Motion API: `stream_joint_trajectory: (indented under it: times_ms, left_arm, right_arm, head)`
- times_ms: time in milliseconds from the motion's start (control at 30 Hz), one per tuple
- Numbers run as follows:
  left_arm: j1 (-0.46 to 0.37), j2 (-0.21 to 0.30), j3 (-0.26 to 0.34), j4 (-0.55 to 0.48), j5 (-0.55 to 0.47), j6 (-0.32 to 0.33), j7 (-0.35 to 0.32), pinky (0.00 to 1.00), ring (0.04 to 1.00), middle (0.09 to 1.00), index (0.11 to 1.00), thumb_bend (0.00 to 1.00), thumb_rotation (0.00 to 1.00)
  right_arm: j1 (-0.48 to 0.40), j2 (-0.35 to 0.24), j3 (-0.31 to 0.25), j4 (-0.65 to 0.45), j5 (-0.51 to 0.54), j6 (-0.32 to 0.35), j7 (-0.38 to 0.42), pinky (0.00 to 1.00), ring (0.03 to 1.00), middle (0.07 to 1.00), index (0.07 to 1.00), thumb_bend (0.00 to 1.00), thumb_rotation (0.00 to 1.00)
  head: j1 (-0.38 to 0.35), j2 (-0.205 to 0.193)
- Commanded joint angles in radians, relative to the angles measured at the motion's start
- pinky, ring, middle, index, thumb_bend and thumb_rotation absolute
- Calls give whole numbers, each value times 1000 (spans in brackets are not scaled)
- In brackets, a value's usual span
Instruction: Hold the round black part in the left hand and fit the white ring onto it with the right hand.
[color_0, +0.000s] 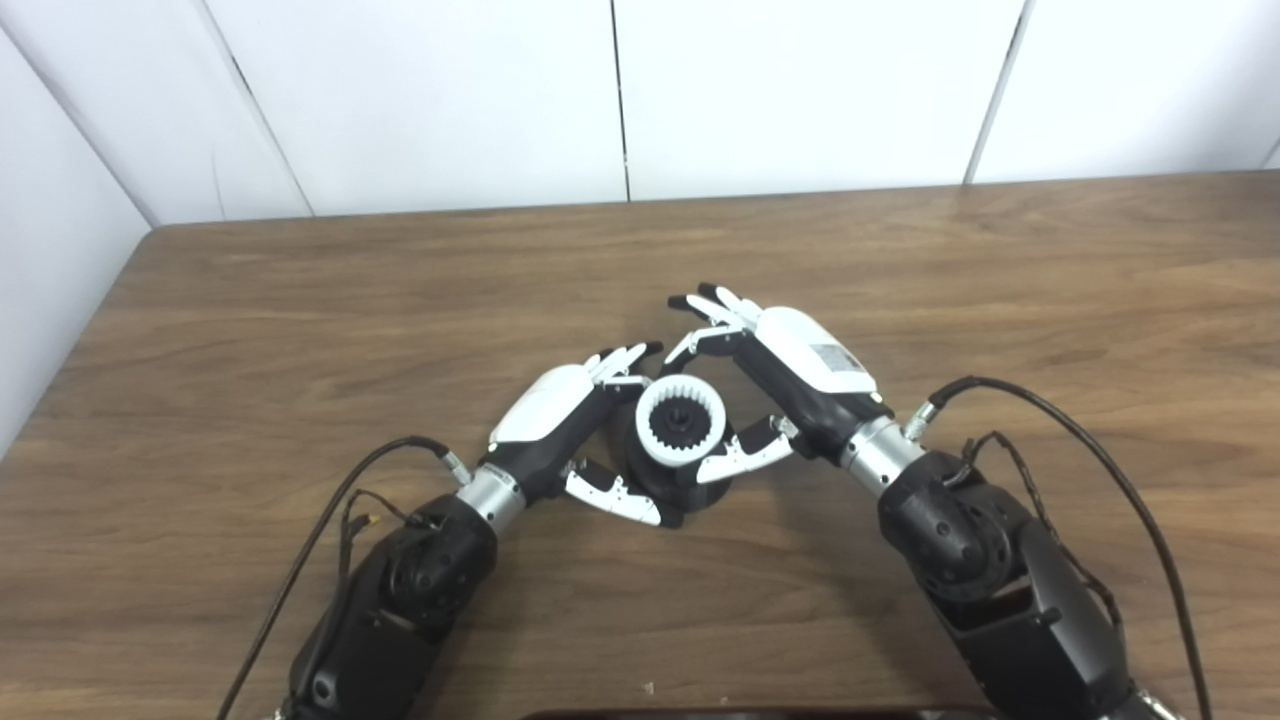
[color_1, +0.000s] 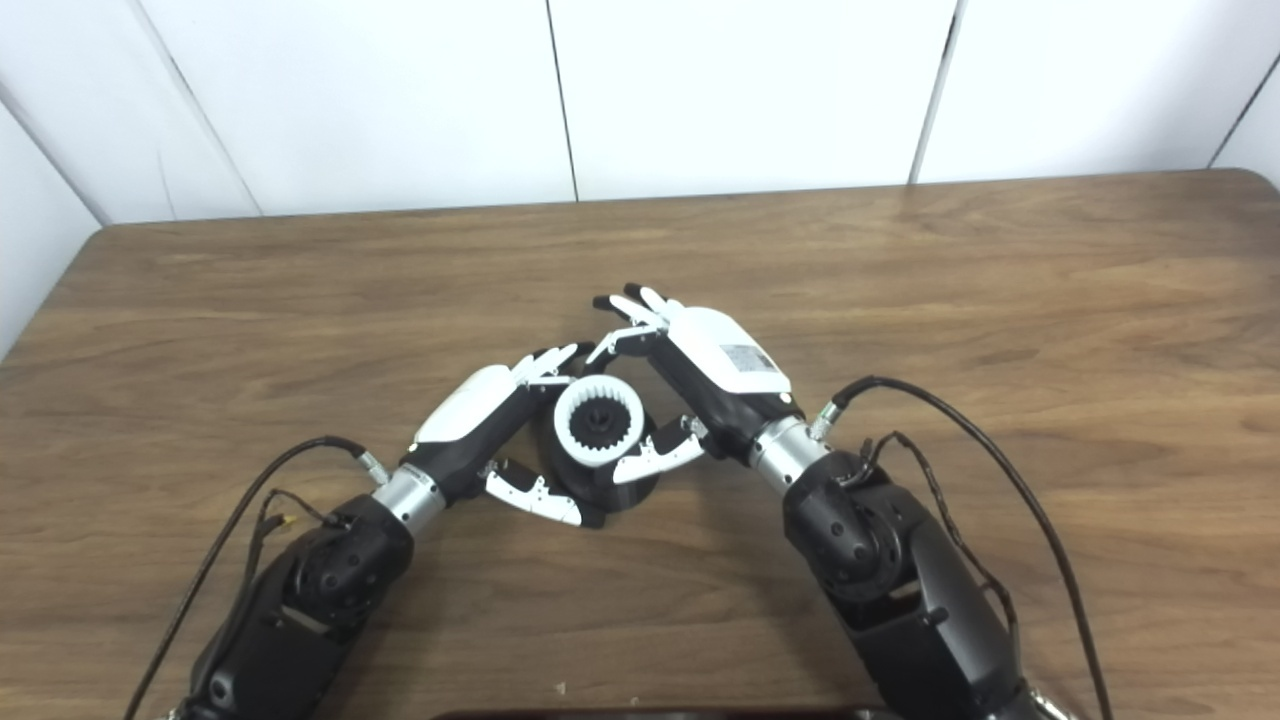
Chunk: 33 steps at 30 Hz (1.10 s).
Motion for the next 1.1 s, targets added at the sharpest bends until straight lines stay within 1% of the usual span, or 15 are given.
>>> stream_joint_trajectory:
  times_ms: [0,300,400,433,467,533,667,767,933,1067]
  left_arm:
    - [-3,5,-8,-26,-1,5,-25,1000,1000,1000,652,1000,381]
    - [-4,8,-6,-17,-6,-9,-19,1000,1000,1000,648,1000,384]
    - [-6,9,-5,-10,-9,-19,-15,1000,1000,1000,644,1000,384]
    - [-7,10,-4,-8,-10,-20,-14,1000,1000,1000,644,1000,387]
    - [-8,10,-4,-8,-11,-18,-16,1000,1000,1000,645,1000,389]
    - [-8,11,-3,-9,-13,-14,-19,1000,1000,1000,648,1000,389]
    - [-9,13,-2,-12,-11,-7,-23,1000,1000,1000,653,1000,372]
    - [-11,13,-2,-12,-9,-7,-22,1000,1000,1000,654,1000,370]
    - [-10,13,-4,-17,-5,-3,-24,1000,1000,1000,655,1000,382]
    - [-11,12,-3,-15,-8,-2,-25,1000,1000,1000,654,1000,385]
  right_arm:
    - [-32,-3,-2,8,-4,-30,-12,1000,1000,937,491,518,160]
    - [-23,-24,-2,15,-20,-33,-5,1000,1000,939,493,519,162]
    - [-26,-31,0,6,-22,-13,19,1000,1000,948,496,518,166]
    - [-28,-34,1,2,-24,-3,31,1000,1000,963,604,700,297]
    - [-30,-37,4,-4,-28,9,46,1000,1000,970,648,770,344]
    - [-35,-44,11,-13,-38,25,70,1000,1000,990,716,857,408]
    - [-41,-55,19,-35,-57,60,120,1000,1000,1000,788,965,456]
    - [-44,-63,23,-48,-66,80,149,997,1000,1000,817,996,467]
    - [-42,-68,18,-57,-69,92,169,987,1000,1000,840,1000,465]
    - [-42,-69,18,-67,-73,105,183,997,1000,1000,865,1000,462]
  head:
    - [2,3]
    - [0,6]
    - [3,7]
    - [3,7]
    - [3,8]
    - [2,8]
    - [0,10]
    - [0,10]
    - [1,10]
    - [-2,11]
